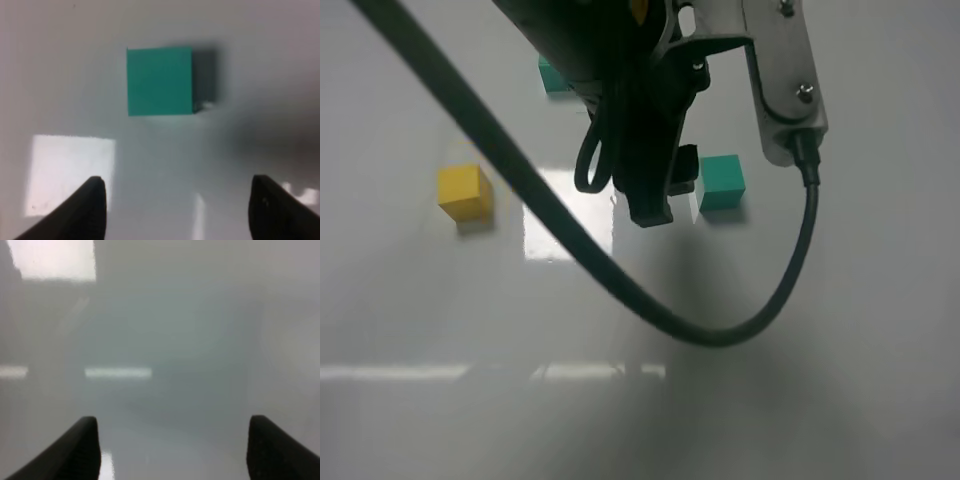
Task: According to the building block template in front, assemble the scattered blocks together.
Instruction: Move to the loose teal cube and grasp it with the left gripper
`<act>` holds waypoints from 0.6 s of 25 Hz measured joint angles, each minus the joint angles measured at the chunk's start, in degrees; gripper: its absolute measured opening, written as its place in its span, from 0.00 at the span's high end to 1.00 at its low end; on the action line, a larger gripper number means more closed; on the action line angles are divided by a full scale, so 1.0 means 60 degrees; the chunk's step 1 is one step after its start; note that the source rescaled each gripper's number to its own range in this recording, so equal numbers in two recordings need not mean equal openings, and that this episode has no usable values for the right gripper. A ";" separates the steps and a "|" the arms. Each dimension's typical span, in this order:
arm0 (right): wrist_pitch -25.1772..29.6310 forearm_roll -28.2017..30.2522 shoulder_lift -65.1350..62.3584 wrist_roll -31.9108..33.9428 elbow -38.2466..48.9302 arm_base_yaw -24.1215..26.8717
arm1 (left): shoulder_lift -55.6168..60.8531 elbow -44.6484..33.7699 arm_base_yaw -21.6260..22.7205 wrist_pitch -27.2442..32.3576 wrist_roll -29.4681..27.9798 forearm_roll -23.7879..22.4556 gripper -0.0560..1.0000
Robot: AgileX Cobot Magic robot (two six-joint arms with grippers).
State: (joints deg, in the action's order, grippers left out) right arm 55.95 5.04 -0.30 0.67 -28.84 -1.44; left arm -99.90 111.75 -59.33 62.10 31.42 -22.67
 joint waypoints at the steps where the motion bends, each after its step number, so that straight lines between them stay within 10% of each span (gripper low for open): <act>1: 0.0000 0.0000 0.0000 0.0000 0.0000 0.0000 | -0.0085 0.0000 0.0063 -0.0090 0.0000 0.0000 0.37; 15: 0.0000 0.0000 0.0000 0.0000 0.0000 0.0000 | -0.0907 0.0081 0.0718 -0.1768 0.0010 0.0640 0.37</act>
State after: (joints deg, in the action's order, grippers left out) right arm 55.95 5.04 -0.30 0.67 -28.84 -1.44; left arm -105.34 112.23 -55.02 51.49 31.48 -18.83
